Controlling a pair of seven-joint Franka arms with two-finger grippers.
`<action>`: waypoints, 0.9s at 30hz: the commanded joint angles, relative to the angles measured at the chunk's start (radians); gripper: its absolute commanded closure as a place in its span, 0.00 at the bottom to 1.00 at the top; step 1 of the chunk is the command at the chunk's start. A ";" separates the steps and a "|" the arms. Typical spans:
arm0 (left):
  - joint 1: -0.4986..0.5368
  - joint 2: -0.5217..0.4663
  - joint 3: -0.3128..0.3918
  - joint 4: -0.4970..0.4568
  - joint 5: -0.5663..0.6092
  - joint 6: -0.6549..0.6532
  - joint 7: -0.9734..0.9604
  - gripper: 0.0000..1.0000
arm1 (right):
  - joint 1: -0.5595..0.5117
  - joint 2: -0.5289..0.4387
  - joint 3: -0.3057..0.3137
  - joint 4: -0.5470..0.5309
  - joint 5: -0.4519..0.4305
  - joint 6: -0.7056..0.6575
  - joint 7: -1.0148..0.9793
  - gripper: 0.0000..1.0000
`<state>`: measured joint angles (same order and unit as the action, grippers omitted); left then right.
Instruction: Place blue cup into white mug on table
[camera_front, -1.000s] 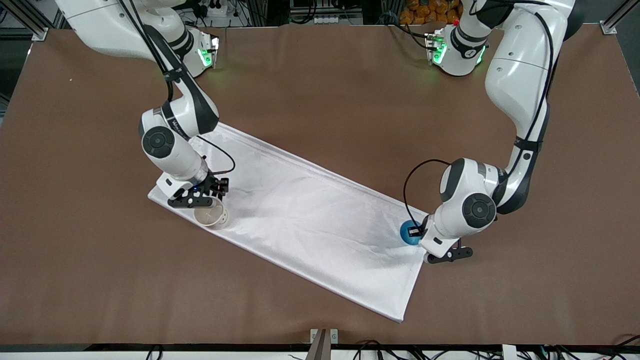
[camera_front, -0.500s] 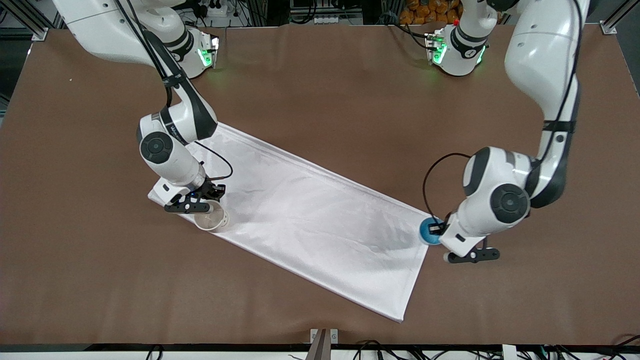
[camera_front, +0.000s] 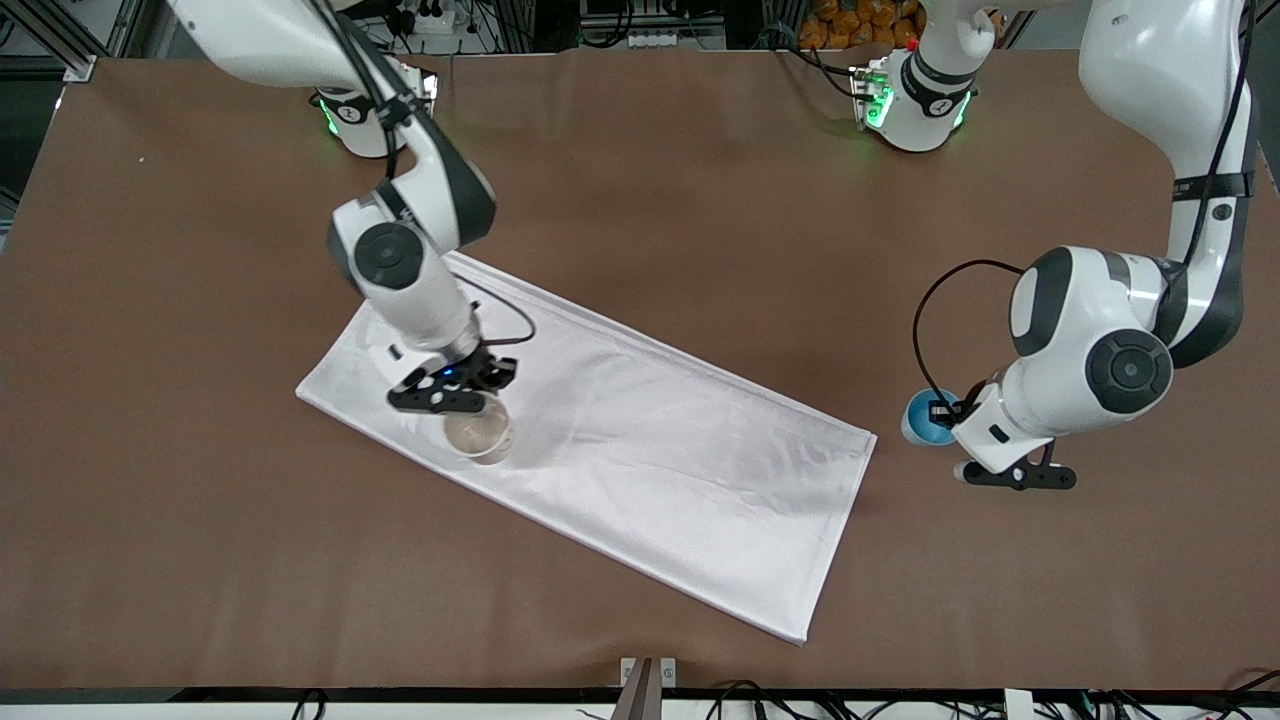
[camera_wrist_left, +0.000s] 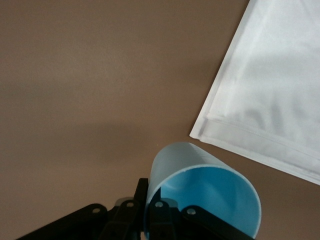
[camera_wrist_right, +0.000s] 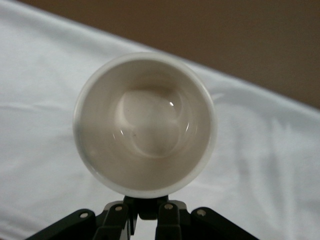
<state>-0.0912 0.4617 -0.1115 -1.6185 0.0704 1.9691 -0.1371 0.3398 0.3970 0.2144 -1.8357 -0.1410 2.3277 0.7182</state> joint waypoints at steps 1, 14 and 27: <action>0.015 -0.095 -0.008 -0.133 0.026 0.048 0.016 1.00 | 0.090 0.026 0.033 0.058 -0.012 -0.016 0.154 0.99; 0.010 -0.104 -0.017 -0.152 0.023 0.063 0.020 1.00 | 0.341 0.147 0.034 0.182 -0.015 -0.016 0.317 0.99; 0.018 -0.150 -0.020 -0.162 0.020 0.039 0.024 1.00 | 0.493 0.229 0.033 0.225 -0.081 -0.016 0.486 0.99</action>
<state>-0.0721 0.3562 -0.1209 -1.7400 0.0721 2.0170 -0.1136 0.8017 0.5892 0.2491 -1.6508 -0.1544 2.3274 1.1247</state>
